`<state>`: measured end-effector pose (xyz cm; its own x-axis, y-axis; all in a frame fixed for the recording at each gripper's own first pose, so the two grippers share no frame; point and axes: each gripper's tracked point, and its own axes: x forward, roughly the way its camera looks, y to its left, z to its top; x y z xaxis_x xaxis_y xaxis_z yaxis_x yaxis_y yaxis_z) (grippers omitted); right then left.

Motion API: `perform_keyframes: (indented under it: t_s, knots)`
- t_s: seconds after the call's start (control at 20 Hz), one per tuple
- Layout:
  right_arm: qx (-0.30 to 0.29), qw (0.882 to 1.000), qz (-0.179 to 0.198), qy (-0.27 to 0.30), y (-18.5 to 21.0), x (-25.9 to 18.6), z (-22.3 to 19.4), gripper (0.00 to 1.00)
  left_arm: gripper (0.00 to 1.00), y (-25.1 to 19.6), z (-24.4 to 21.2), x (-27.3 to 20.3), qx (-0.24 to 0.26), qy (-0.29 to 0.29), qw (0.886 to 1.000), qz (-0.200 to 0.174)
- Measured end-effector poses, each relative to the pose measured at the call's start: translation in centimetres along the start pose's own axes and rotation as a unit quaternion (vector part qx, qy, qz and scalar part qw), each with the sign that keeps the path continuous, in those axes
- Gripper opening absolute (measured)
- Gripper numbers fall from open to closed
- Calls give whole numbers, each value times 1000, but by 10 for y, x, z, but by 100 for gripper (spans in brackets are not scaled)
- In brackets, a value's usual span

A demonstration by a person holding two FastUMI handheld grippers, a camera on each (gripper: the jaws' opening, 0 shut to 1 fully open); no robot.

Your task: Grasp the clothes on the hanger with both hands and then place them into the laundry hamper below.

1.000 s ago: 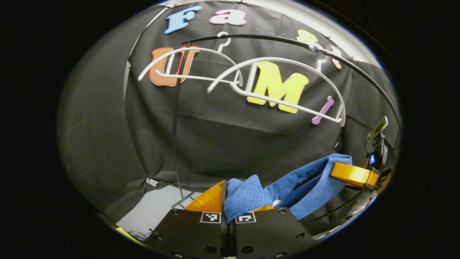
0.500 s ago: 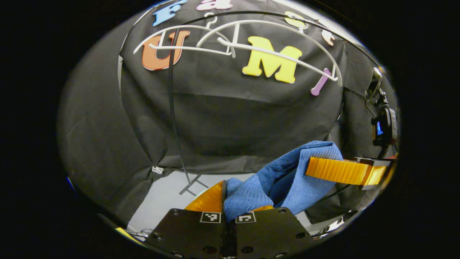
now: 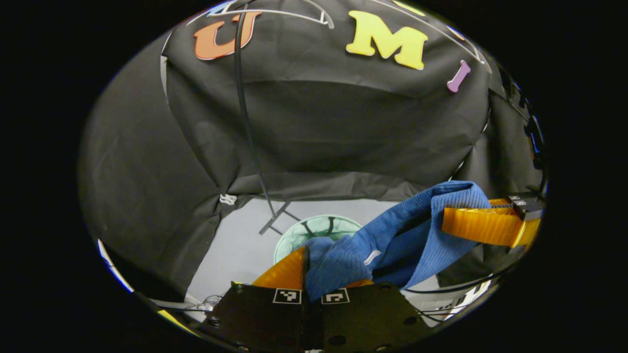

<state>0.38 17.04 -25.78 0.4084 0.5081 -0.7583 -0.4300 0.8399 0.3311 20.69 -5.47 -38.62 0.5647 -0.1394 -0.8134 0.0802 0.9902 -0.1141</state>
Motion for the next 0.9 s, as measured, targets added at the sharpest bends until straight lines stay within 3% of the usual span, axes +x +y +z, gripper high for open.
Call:
perform_keyframes:
  t_s: [0.1,0.15,0.25,0.35,0.45,0.5,0.65,0.7,0.75,0.8,0.9]
  knots:
    - [0,1000,-15,18,-8,12,-3,5,6,1,-1,8,4,21,1000,6]
    - [-3,1000,-17,25,-10,16,-4,5,1,2,0,8,12,22,1000,10]
    - [-2,999,-22,39,-12,21,-10,4,6,6,-2,8,22,29,999,20]
    - [5,999,-31,45,-18,25,-15,5,1,7,-8,12,29,32,999,27]
    - [13,998,-35,46,-23,27,-15,4,7,6,-9,16,33,32,999,23]
    - [13,998,-37,46,-25,27,-13,5,2,5,-7,16,38,29,999,20]
    - [15,998,-44,46,-30,26,-12,5,2,8,-6,16,49,30,998,21]
    - [16,998,-42,45,-29,25,-12,5,9,8,-5,15,50,29,998,21]
    - [15,998,-39,47,-29,28,-15,5,5,7,-3,15,50,27,998,17]
    - [16,998,-35,51,-27,29,-16,6,11,6,0,16,50,23,998,17]
    - [13,998,-33,51,-27,31,-17,5,12,5,8,14,56,16,998,15]
